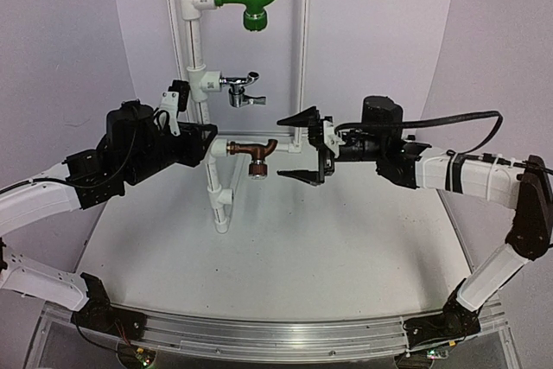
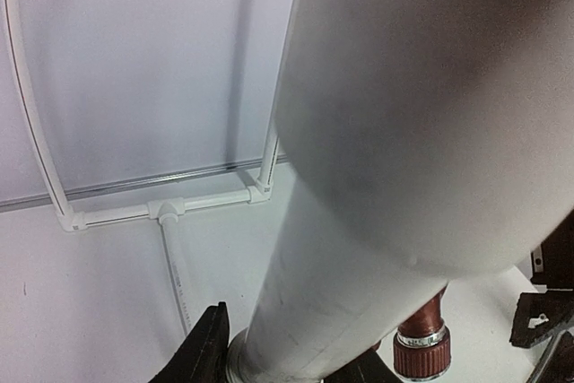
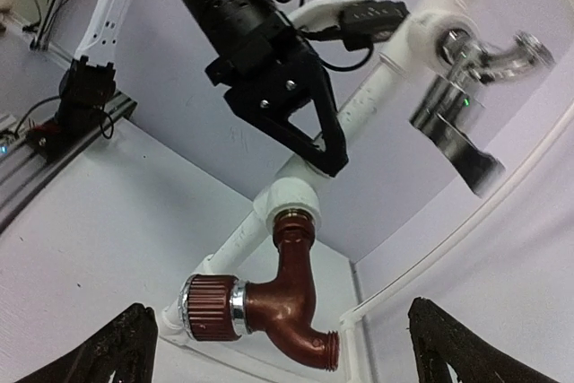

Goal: Install the water faucets

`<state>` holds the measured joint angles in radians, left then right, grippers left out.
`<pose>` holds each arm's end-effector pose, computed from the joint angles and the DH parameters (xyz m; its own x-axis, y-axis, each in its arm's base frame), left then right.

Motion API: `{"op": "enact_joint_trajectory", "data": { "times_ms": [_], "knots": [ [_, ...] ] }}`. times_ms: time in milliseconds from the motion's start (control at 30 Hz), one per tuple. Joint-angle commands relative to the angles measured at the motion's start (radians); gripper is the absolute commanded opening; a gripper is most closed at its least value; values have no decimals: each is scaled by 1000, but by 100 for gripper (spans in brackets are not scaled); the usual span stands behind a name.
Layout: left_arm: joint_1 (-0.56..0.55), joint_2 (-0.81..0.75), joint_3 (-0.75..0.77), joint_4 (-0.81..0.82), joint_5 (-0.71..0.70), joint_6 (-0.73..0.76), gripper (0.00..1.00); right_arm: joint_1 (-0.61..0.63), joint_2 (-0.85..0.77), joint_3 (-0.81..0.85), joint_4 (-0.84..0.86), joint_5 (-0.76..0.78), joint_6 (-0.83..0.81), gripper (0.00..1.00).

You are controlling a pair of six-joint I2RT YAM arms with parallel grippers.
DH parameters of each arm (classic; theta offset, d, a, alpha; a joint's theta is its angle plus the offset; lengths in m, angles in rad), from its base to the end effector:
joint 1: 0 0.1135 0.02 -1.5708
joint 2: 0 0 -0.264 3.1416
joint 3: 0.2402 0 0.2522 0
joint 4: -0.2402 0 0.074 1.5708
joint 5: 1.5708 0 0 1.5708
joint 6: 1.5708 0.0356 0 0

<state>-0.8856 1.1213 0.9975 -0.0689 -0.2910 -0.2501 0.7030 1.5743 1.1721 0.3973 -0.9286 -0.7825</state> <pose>0.1736 -0.1963 0.3599 -0.2569 -0.0603 -0.9646 0.5160 0.8353 -0.1897 0.2601 0.2578 0.3364 0.7011 0.0406 -0.7119 -0.7105 -0.0453 -0.7023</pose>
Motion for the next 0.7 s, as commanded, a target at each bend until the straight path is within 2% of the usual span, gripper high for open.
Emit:
{"op": "enact_joint_trajectory", "data": {
  "times_ms": [0,100,233,667],
  "knots": [
    [-35,39,20,-47,165,-104,0,45,17,30,-42,49,-321,98],
    [-35,39,22,-49,164,-106,0,94,34,69,-150,136,-466,98],
    [-35,35,22,-50,161,-106,0,140,30,39,-158,241,-601,98],
    [-35,22,17,-55,160,-110,0,180,106,2,5,464,-937,98]
  ]
}}
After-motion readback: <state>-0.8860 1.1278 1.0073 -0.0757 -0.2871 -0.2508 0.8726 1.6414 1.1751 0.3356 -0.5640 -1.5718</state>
